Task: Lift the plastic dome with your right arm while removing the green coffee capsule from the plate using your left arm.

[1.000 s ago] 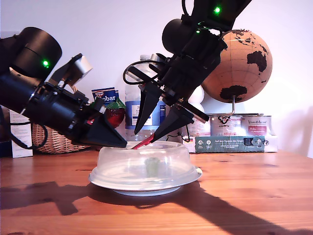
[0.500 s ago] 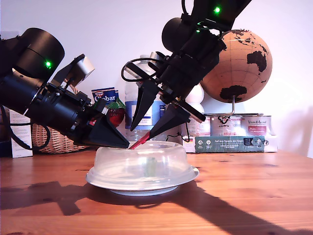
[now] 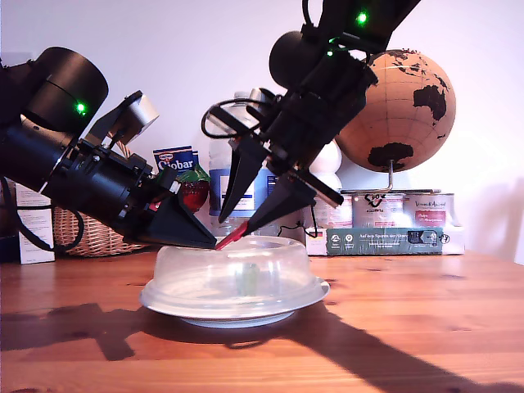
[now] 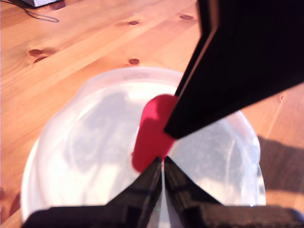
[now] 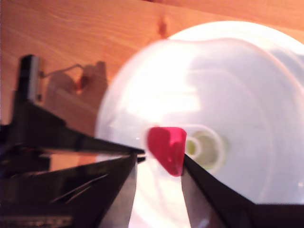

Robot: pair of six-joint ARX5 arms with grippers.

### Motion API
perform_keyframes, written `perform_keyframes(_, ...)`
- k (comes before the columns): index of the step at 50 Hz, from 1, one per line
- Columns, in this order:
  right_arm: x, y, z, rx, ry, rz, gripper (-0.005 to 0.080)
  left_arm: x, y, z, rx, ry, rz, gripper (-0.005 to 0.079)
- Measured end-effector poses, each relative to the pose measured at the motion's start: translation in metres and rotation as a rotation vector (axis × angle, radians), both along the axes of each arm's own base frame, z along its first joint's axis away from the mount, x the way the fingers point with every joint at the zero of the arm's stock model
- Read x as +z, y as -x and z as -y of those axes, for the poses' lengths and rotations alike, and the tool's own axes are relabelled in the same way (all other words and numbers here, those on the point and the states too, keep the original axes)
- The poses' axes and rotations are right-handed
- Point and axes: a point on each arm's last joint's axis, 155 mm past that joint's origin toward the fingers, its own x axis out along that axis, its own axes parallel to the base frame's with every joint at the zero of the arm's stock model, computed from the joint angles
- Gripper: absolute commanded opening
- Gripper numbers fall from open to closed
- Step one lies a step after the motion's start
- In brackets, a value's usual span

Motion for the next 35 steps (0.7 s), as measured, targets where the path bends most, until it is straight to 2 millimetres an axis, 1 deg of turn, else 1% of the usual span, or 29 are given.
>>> perform_keyframes(6, -0.007, 0.002, -0.007, 0.014, 0.002, -0.003, 0.0246, 0.0, 0.0, 0.0, 0.001, -0.002, -0.001, -0.0017)
perform_keyframes(10, -0.007, 0.001, -0.007, 0.013, 0.001, 0.002, 0.0236, 0.0, 0.0, 0.0, -0.001, -0.003, 0.002, -0.0017)
perform_keyframes(18, -0.009, -0.001, -0.006, 0.003, 0.019, 0.015, 0.0118, 0.0, 0.0, 0.0, -0.001, -0.004, 0.003, -0.0017)
perform_keyframes(20, -0.009, -0.001, -0.005, 0.002, 0.022, 0.017, 0.0103, 0.0, 0.0, 0.0, -0.001, -0.004, 0.002, -0.0017)
perform_keyframes(29, -0.008, -0.006, -0.006, -0.007, 0.029, 0.044, 0.0098, -0.001, -0.001, -0.001, 0.004, -0.006, 0.004, -0.0017)
perform_keyframes(35, -0.007, -0.009, -0.007, -0.012, 0.032, 0.059, 0.0018, -0.001, -0.001, -0.001, 0.004, -0.006, 0.004, -0.0017)
